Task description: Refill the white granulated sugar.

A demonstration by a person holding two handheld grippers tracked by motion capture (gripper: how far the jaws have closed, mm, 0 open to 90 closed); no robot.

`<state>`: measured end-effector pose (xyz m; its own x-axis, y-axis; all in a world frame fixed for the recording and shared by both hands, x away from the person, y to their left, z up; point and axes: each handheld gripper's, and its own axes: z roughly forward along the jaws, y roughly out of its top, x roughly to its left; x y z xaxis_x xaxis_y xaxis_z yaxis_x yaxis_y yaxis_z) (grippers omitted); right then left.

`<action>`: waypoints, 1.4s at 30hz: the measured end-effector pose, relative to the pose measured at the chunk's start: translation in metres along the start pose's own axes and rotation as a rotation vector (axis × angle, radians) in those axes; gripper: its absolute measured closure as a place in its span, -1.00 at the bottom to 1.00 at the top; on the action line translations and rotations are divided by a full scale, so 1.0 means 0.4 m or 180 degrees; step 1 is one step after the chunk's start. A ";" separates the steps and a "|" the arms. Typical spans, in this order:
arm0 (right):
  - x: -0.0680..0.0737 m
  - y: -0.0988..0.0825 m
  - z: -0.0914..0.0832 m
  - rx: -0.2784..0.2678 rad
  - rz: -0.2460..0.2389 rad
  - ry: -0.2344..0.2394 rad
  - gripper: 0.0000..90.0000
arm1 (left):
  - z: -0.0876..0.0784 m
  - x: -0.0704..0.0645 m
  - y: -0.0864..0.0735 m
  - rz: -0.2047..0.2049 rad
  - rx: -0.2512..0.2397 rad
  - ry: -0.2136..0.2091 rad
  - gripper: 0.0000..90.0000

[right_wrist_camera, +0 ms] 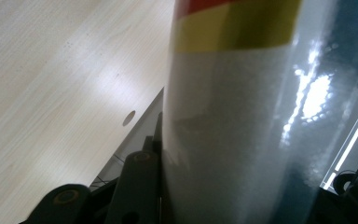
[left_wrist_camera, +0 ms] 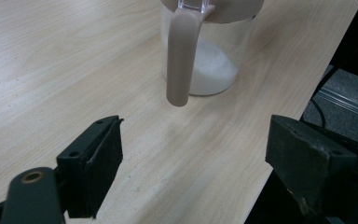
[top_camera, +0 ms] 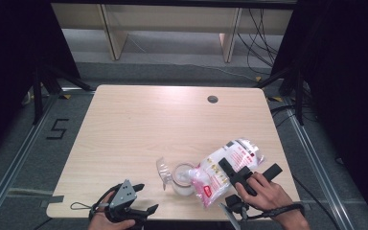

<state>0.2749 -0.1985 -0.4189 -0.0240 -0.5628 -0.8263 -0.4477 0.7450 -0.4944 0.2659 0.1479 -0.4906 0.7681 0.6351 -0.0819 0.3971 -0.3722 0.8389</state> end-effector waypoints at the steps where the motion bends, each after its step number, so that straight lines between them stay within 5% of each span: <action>1: 0.000 0.000 0.000 0.0000 -0.0004 -0.0002 0.55 | 0.000 0.000 0.000 0.0001 0.0000 -0.0001 -0.59; 29: -0.004 0.008 0.002 0.0008 -0.0094 -0.0004 0.56 | 0.002 0.000 -0.001 -0.0016 -0.0014 -0.0033 -0.60; 32: -0.017 0.006 0.004 -0.0008 -0.0354 0.0016 0.56 | 0.001 0.001 0.000 0.0005 -0.0006 -0.0017 -0.59; 35: -0.022 0.006 0.004 -0.0016 -0.0450 0.0010 0.56 | 0.003 -0.001 -0.001 -0.0020 -0.0032 -0.0014 -0.59; 42: -0.019 0.004 0.002 0.0002 -0.0387 0.0050 0.56 | 0.002 -0.001 -0.001 -0.0021 -0.0032 -0.0014 -0.59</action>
<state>0.2751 -0.1927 -0.4136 0.0165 -0.6545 -0.7559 -0.4476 0.6712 -0.5909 0.2659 0.1471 -0.4914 0.7676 0.6346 -0.0898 0.3973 -0.3612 0.8436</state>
